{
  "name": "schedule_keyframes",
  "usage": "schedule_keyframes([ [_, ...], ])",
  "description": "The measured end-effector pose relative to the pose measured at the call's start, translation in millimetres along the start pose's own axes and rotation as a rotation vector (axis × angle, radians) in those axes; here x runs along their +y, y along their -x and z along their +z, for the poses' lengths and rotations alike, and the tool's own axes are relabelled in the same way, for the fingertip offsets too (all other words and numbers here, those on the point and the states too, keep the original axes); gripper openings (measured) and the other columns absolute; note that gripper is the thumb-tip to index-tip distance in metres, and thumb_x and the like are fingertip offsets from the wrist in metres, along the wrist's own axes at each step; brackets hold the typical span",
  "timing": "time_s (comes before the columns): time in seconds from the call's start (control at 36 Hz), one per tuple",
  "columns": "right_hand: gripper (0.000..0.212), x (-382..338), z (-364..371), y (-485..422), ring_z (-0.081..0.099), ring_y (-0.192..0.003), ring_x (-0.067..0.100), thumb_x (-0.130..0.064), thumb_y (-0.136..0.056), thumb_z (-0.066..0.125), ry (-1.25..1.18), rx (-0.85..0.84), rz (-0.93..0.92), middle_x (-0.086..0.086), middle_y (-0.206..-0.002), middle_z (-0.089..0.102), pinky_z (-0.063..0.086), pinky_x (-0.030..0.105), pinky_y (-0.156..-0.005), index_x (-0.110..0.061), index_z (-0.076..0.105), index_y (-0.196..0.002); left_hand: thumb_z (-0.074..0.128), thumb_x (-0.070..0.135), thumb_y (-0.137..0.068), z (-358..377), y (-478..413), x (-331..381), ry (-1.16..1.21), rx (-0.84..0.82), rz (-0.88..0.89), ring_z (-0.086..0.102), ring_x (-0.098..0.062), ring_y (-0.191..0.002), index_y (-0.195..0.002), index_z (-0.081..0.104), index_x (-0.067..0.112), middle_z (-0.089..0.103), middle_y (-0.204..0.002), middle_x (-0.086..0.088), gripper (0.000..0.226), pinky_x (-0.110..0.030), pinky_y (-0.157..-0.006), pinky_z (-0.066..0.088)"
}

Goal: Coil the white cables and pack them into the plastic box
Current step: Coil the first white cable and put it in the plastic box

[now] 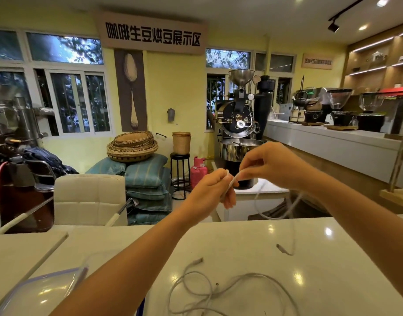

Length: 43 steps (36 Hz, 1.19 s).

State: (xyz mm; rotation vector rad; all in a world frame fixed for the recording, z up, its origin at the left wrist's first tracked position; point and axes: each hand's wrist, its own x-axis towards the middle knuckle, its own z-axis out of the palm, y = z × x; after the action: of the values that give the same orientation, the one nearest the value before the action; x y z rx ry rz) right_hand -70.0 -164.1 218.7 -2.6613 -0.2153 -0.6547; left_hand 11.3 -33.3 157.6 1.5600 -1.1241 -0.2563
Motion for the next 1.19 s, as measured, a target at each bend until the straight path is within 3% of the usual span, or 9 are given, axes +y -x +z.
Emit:
schedule_keyframes([
  [0.28,0.015,19,4,-7,0.055,-0.052,-0.005,-0.009,-0.079,0.062,-0.409,0.022,-0.009,-0.004,-0.061,0.059,0.045,0.006,-0.054,-0.017,0.062,-0.066,0.023,0.015,-0.098,10,17,14,0.443,-0.11,-0.021,0.068,-0.014,-0.064,-0.082,0.052,0.008,0.071,-0.065,-0.003,0.034,-0.022,-0.068,0.057],
  [0.42,0.03,35,33,-5,0.058,-0.052,0.005,-0.056,-0.059,0.066,-0.797,0.049,0.052,-0.009,-0.054,0.063,0.048,0.013,-0.053,-0.026,0.068,-0.061,0.028,0.013,-0.097,15,15,23,0.41,-0.099,-0.001,0.069,-0.012,-0.078,-0.089,0.051,0.013,0.071,-0.079,-0.001,0.024,-0.022,-0.081,0.055],
  [0.53,0.032,28,66,-5,0.058,-0.041,0.001,-0.034,-0.079,0.049,-1.19,0.028,0.132,-0.008,-0.042,0.061,0.048,0.013,-0.043,-0.024,0.069,-0.056,0.035,0.021,-0.095,17,8,21,0.204,0.002,0.024,0.059,-0.032,-0.102,-0.091,0.052,0.017,0.062,-0.104,-0.022,0.018,-0.045,-0.1,0.046],
  [0.64,0.028,11,94,-1,0.056,-0.065,0.008,-0.012,-0.096,0.031,-1.344,0.086,0.3,-0.003,-0.07,0.06,0.046,0.017,-0.06,-0.021,0.052,-0.081,0.033,0.012,-0.096,18,2,27,0.126,0.043,0.096,0.064,-0.012,-0.092,-0.086,0.047,0.015,0.064,-0.097,-0.005,0.018,-0.019,-0.083,0.053],
  [0.69,0.022,6,104,3,0.05,-0.077,0.02,-0.014,-0.096,0.035,-1.349,0.036,0.34,0.01,-0.083,0.056,0.041,0.028,-0.067,-0.013,0.057,-0.091,0.033,0.01,-0.096,15,-3,30,0.058,0.077,0.141,0.063,-0.011,-0.096,-0.082,0.044,0.016,0.064,-0.102,-0.005,0.019,-0.02,-0.085,0.053],
  [0.83,0.026,-2,105,12,0.043,-0.043,0.009,-0.011,-0.096,0.039,-1.284,-0.147,0.453,-0.003,-0.048,0.056,0.037,0.018,-0.043,-0.011,0.058,-0.078,0.035,0.01,-0.096,0,-15,25,-0.219,0.16,0.221,0.058,-0.014,-0.111,-0.073,0.035,0.027,0.062,-0.112,-0.012,0.028,-0.013,-0.082,0.049],
  [0.89,0.024,-6,96,14,0.044,-0.042,0.008,-0.016,-0.095,0.04,-1.164,-0.206,0.468,-0.004,-0.047,0.056,0.038,0.017,-0.043,-0.013,0.06,-0.082,0.036,0.01,-0.095,-7,-15,22,-0.295,0.192,0.234,0.058,-0.013,-0.106,-0.07,0.032,0.027,0.06,-0.102,-0.009,0.031,-0.007,-0.075,0.047],
  [1.06,0.023,-5,65,16,0.039,-0.036,0.001,-0.009,-0.093,0.042,-0.763,-0.45,0.336,-0.004,-0.053,0.05,0.031,0.011,-0.039,-0.015,0.058,-0.078,0.035,0.012,-0.095,-21,-11,8,-0.522,0.182,0.2,0.059,-0.028,-0.099,-0.066,0.027,0.027,0.057,-0.103,-0.022,0.034,-0.042,-0.082,0.051],
  [1.19,0.021,2,32,12,0.043,-0.035,0.0,-0.015,-0.089,0.051,-0.477,-0.468,0.229,-0.009,-0.045,0.053,0.034,0.008,-0.037,-0.021,0.061,-0.072,0.032,0.014,-0.097,-22,-3,-4,-0.634,0.082,0.142,0.051,-0.029,-0.074,-0.067,0.027,0.031,0.054,-0.084,-0.01,0.034,-0.025,-0.059,0.039],
])
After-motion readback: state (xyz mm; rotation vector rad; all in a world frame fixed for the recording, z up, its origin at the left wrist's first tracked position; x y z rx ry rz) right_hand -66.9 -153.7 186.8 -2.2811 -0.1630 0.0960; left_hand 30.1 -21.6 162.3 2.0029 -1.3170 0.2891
